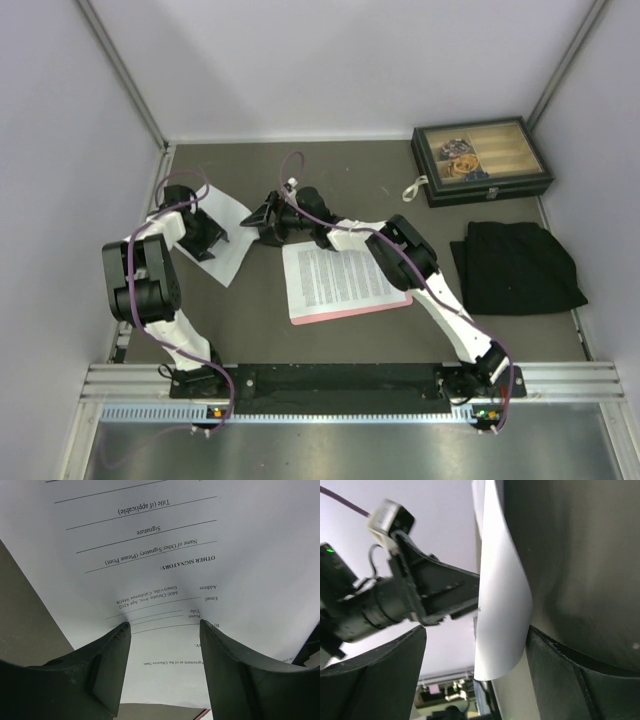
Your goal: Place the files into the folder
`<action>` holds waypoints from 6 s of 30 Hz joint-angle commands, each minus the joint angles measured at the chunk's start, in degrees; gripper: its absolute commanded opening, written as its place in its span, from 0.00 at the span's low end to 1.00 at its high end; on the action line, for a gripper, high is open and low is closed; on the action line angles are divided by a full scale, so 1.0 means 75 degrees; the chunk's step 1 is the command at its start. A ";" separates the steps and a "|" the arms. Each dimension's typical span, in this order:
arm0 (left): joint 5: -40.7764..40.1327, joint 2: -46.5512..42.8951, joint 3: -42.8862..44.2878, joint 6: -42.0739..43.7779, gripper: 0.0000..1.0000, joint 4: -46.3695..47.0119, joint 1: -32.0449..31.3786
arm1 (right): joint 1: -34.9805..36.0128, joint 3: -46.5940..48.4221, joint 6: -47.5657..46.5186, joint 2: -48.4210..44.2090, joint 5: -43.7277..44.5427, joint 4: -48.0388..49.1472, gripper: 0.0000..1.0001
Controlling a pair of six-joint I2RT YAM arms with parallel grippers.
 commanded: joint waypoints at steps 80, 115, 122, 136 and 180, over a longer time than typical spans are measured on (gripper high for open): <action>0.1656 -0.1299 -0.0381 0.0356 0.84 0.1034 -0.4672 | -0.2483 -0.1596 -1.2631 -0.3760 0.1155 -1.1060 0.00; 0.0637 0.0025 0.0416 -0.0651 0.91 0.2146 -0.6137 | -0.3046 -0.6482 -0.8471 -0.8401 0.3171 -0.6925 0.72; 0.0437 -0.0267 -0.0264 -0.0839 0.91 0.2557 -0.6266 | -0.3011 -0.6705 -0.8588 -0.7792 0.2456 -0.6655 0.44; 0.0285 -0.0443 -0.0182 -0.0793 0.91 0.2429 -0.6430 | -0.2987 -0.6975 -0.8776 -0.7428 0.2678 -0.6514 0.43; -0.0172 -0.0432 0.0158 -0.0418 0.93 0.1749 -0.6441 | -0.2226 -0.6600 -0.8471 -0.7124 0.2736 -0.6759 0.28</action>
